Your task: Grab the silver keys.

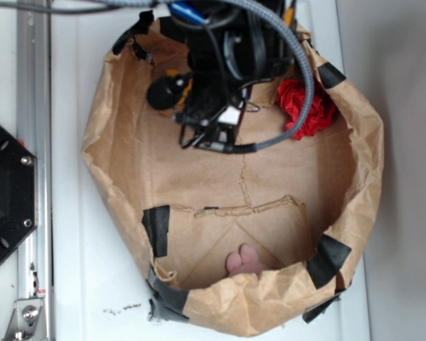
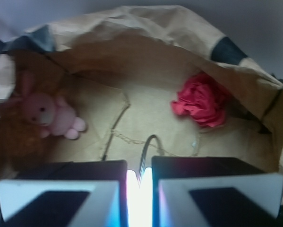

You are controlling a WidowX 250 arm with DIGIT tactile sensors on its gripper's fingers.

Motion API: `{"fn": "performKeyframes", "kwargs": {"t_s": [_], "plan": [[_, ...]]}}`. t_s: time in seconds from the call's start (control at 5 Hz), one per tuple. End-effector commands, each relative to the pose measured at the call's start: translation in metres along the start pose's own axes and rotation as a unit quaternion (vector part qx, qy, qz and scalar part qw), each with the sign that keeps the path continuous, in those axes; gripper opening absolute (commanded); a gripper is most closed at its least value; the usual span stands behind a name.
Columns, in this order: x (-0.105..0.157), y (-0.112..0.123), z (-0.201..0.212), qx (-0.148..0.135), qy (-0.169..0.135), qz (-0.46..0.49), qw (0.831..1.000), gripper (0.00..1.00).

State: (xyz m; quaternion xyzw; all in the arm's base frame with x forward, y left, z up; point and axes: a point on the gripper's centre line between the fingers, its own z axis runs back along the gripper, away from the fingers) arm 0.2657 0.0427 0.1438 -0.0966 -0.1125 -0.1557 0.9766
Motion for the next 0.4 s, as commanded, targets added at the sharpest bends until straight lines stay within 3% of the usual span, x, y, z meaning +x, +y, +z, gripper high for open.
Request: {"fn": "performKeyframes", "kwargs": {"t_s": [0.0,0.2], "plan": [[0.0132,-0.0041,0.0007,0.018,-0.019,-0.019,0.999,0.00],[0.0126,-0.0043,-0.0018,0.033,-0.024,-0.018,0.999,0.00]]}}
